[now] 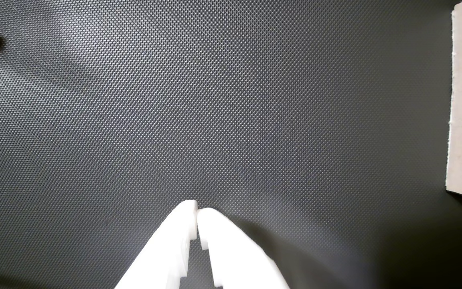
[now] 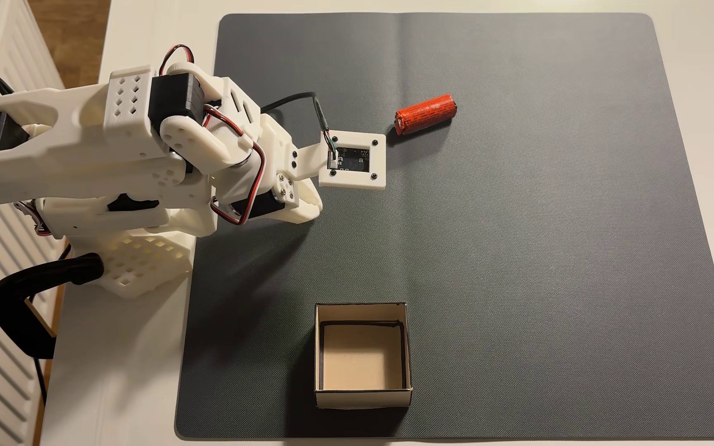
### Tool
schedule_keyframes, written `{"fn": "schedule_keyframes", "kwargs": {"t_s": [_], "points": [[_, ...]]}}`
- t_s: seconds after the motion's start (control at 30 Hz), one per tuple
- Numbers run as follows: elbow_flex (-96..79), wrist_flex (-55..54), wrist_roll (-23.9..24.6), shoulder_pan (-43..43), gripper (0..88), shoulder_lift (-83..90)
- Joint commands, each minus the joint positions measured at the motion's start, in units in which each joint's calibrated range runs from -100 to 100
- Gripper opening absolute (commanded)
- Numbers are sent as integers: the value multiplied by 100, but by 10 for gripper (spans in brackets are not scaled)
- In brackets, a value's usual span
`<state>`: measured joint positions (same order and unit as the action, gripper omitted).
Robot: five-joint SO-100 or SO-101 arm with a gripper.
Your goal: Pick the red object and place it in the box
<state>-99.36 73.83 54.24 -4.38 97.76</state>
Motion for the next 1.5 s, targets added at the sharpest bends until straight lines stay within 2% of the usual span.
{"fn": "schedule_keyframes", "kwargs": {"t_s": [0.0,1.17,1.27,1.47], "points": [[-64,74,-5,0,7,-31],[-64,-162,-11,-37,7,-22],[344,-215,-11,-45,7,-22],[1741,406,36,7,8,-99]]}}
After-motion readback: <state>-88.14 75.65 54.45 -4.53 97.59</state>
